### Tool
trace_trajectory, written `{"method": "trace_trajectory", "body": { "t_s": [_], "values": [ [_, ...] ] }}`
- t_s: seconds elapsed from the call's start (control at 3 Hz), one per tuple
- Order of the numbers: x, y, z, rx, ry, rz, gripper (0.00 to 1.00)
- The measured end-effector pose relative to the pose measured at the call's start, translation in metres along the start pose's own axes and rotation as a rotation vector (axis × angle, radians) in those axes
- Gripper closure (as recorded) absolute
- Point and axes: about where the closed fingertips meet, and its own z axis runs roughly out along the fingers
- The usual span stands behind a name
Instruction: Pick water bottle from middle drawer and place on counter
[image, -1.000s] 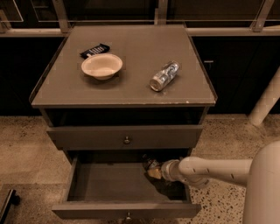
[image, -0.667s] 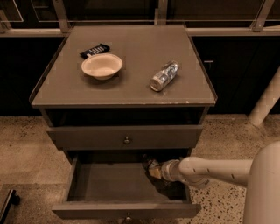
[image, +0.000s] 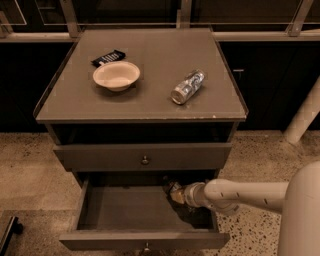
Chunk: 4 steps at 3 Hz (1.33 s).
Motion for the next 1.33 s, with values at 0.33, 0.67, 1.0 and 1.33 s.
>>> {"method": "trace_trajectory", "body": {
  "t_s": [0.33, 0.67, 1.0, 1.33],
  "values": [
    [-0.007, 0.011, -0.012, -0.064, -0.004, -0.003, 1.0],
    [-0.009, 0.026, -0.073, -0.153, 0.016, 0.041, 1.0],
    [-0.012, 0.052, -0.144, -0.232, 0.051, 0.049, 1.0],
    [-0.023, 0.075, -0.205, -0.308, 0.068, 0.043, 1.0]
  ]
}}
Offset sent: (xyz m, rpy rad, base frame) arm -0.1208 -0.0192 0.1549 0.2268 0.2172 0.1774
